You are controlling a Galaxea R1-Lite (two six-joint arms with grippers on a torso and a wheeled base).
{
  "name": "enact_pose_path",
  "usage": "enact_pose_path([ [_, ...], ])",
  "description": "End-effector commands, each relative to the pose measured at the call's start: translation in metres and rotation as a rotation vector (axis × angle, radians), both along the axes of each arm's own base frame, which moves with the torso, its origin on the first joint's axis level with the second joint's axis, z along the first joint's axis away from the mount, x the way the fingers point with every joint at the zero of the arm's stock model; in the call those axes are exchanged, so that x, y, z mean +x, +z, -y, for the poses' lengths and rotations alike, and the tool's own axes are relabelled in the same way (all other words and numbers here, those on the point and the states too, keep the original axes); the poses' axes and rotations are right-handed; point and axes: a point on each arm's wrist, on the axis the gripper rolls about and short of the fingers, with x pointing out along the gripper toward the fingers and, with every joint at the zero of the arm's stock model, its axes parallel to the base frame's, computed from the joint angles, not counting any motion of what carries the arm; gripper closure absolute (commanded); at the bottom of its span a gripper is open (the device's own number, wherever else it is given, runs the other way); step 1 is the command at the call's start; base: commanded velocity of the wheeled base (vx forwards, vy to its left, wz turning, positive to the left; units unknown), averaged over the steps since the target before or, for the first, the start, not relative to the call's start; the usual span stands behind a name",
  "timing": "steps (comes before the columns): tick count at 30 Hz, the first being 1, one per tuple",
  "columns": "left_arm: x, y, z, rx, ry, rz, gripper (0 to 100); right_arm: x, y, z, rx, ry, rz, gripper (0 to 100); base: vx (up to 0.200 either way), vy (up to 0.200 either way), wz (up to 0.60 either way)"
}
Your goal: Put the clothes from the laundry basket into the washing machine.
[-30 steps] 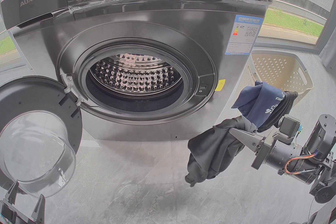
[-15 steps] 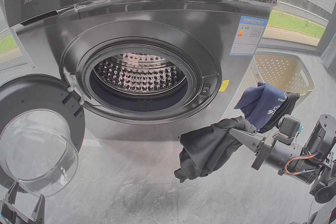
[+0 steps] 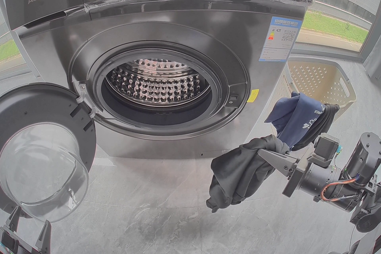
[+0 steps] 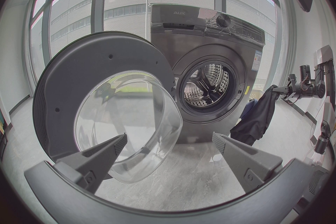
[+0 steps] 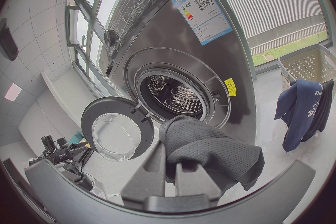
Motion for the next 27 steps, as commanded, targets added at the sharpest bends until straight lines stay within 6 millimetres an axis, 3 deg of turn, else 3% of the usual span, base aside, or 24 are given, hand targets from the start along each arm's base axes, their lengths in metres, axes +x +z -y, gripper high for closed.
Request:
enact_pose_path([
  [1,0.000,-0.004,0.000,0.000,0.000,-0.002,0,0.003,0.000,0.001,0.002,0.002,-0.004,100,0.000,0.000,0.00],
  [7,0.000,-0.004,0.000,0.000,0.000,-0.002,0,0.007,0.001,0.005,0.011,-0.004,-0.007,100,0.000,0.000,0.00],
  [10,0.000,-0.004,0.000,0.000,0.000,-0.002,0,0.007,0.001,0.006,0.015,-0.004,-0.008,100,0.000,0.000,0.60],
  [22,0.000,-0.004,0.000,0.000,0.000,-0.002,0,0.002,-0.004,0.003,-0.039,-0.068,0.009,100,0.000,0.000,0.00],
  [27,0.000,-0.004,0.000,0.000,0.000,-0.002,0,-0.004,-0.001,-0.009,-0.038,-0.125,0.025,100,0.000,0.200,0.00],
])
